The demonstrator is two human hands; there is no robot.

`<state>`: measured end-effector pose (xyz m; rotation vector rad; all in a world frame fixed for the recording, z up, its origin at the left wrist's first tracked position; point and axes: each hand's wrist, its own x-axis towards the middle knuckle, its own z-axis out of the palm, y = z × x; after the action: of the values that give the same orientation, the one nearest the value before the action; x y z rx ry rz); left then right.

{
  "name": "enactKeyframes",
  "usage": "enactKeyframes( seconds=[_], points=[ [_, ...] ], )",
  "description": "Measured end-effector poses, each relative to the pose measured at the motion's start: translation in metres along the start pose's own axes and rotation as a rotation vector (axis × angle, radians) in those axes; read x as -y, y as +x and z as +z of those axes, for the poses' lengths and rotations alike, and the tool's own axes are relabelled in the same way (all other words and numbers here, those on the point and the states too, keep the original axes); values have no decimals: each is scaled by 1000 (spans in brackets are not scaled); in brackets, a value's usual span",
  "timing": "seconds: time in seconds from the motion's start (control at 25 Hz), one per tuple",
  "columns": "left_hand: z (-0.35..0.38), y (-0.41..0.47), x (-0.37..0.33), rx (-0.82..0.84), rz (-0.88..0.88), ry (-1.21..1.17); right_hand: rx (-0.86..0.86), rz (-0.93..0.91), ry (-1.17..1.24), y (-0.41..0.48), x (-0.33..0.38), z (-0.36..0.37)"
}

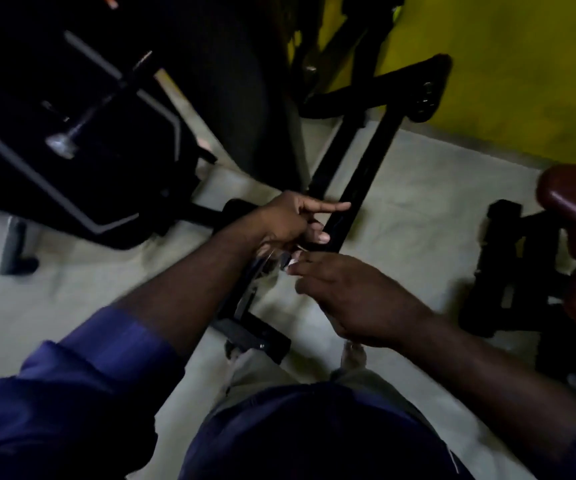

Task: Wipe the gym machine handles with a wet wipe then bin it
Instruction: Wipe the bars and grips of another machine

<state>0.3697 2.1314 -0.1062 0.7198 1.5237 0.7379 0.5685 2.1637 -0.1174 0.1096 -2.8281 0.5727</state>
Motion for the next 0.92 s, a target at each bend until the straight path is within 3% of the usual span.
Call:
enactKeyframes(
  seconds=[0.16, 0.36, 0.44, 0.6, 0.68, 0.76, 0.92],
  points=[
    [20, -20, -2, -175, -14, -57, 245, -342, -90, -3, -21, -15],
    [33, -43, 37, -508, -54, -320, 250, -549, -161, 16, -42, -9],
    [38, -48, 50, -612, -75, -398, 277, -515, -139, 29, -39, -7],
    [42, -55, 55, -826, -63, -617, 327, -131, -19, 46, -11, -17],
    [42, -60, 59, -862, -72, -645, 312, -36, -40, 53, -13, -23],
    [42, -66, 64, -870, -79, -654, 280, -22, 35, 52, -28, -28],
    [46, -73, 68, -896, -57, -681, 135, -247, 66, 16, -51, -33]
  ],
)
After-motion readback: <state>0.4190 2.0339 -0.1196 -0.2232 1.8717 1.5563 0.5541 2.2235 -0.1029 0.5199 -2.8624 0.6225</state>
